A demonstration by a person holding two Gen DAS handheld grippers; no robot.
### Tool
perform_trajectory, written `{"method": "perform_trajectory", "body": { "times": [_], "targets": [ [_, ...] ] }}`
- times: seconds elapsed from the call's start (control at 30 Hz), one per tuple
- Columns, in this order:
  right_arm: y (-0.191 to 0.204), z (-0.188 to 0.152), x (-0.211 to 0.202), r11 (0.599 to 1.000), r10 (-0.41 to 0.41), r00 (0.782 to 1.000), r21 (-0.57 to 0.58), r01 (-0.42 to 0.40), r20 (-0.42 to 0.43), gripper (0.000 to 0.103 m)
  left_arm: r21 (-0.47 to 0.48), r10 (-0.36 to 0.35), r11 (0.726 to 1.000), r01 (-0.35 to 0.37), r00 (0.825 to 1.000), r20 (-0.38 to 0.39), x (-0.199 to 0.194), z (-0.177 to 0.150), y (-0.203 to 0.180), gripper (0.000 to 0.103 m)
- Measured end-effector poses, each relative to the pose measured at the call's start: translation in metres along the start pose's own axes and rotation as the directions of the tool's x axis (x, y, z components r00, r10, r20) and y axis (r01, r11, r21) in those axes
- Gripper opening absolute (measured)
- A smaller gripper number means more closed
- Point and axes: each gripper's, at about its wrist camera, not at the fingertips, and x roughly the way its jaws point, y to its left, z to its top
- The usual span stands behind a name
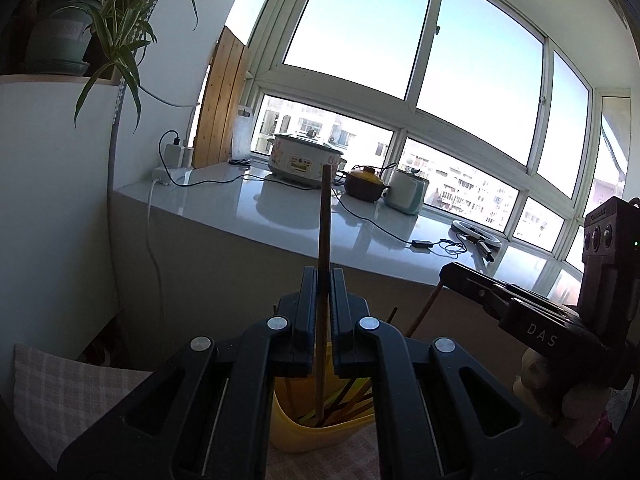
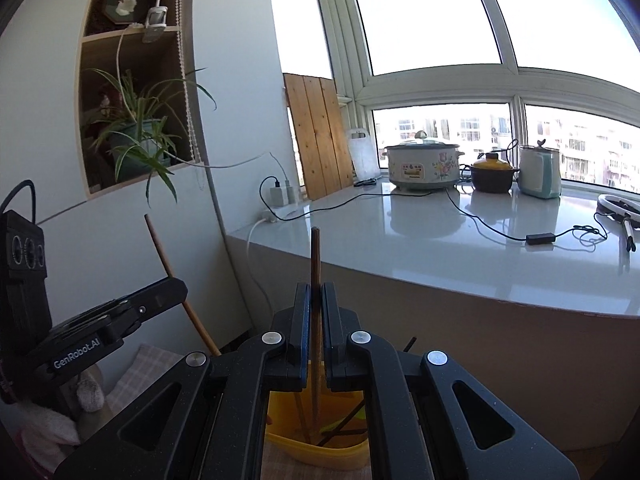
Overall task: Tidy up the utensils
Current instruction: 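Lift both wooden chopsticks and lower them into the yellow container, then open both grippers to release the chopsticks into the yellow container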
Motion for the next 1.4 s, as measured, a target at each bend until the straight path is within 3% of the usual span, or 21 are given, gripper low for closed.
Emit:
{"method": "perform_trajectory", "body": {
  "times": [0.33, 0.6, 0.63, 0.7, 0.73, 0.77, 1.03, 1.13, 1.23, 1.27, 1.33, 1.4],
  "targets": [
    [-0.005, -0.016, 0.014, 1.0, -0.022, 0.998, -0.018, 0.021, -0.064, 0.004, -0.024, 0.014, 1.0, -0.015, 0.998, -0.06, 0.022, -0.018, 0.009, 0.004],
    [-0.004, -0.032, 0.017, 1.0, -0.01, 0.993, -0.01, 0.009, -0.116, 0.004, -0.045, -0.012, 0.999, 0.005, 0.988, -0.156, 0.042, -0.039, 0.016, 0.004],
    [-0.004, -0.033, 0.017, 1.0, -0.009, 0.993, -0.011, 0.008, -0.119, 0.004, -0.044, -0.009, 0.999, 0.002, 0.987, -0.163, 0.043, -0.042, 0.015, 0.006],
    [-0.004, -0.036, 0.016, 1.0, -0.003, 0.992, -0.009, 0.002, -0.128, 0.013, -0.052, -0.011, 0.999, 0.002, 0.985, -0.171, 0.042, -0.046, 0.016, 0.032],
    [-0.003, -0.036, 0.016, 1.0, -0.002, 0.992, -0.01, 0.0, -0.128, 0.023, -0.058, -0.014, 0.998, 0.004, 0.985, -0.172, 0.041, -0.048, 0.016, 0.034],
    [-0.003, -0.037, 0.015, 1.0, -0.004, 0.992, -0.012, 0.002, -0.124, 0.031, -0.061, -0.015, 0.998, 0.005, 0.985, -0.173, 0.039, -0.05, 0.016, 0.034],
    [0.008, -0.036, 0.003, 0.998, -0.028, 0.996, -0.053, 0.023, -0.09, 0.032, -0.062, -0.008, 0.998, -0.002, 0.987, -0.161, 0.014, -0.06, 0.018, 0.034],
    [0.011, -0.036, -0.001, 0.998, -0.033, 0.996, -0.065, 0.028, -0.078, 0.039, -0.046, 0.01, 0.999, -0.017, 0.988, -0.154, 0.002, -0.064, 0.017, 0.037],
    [0.016, -0.038, -0.005, 0.996, -0.041, 0.997, -0.083, 0.036, -0.062, 0.05, -0.026, 0.037, 0.999, -0.042, 0.988, -0.151, -0.009, -0.07, 0.019, 0.059],
    [0.019, -0.039, -0.006, 0.995, -0.045, 0.997, -0.092, 0.04, -0.057, 0.053, -0.023, 0.052, 0.998, -0.056, 0.987, -0.149, -0.013, -0.073, 0.02, 0.074],
    [0.023, -0.042, -0.008, 0.993, -0.049, 0.998, -0.107, 0.044, -0.048, 0.063, -0.018, 0.083, 0.996, -0.087, 0.987, -0.14, -0.02, -0.078, 0.023, 0.087],
    [0.026, -0.046, -0.009, 0.993, -0.045, 0.998, -0.115, 0.04, -0.045, 0.07, -0.013, 0.115, 0.993, -0.119, 0.982, -0.148, -0.026, -0.083, 0.028, 0.09]
  ]
}}
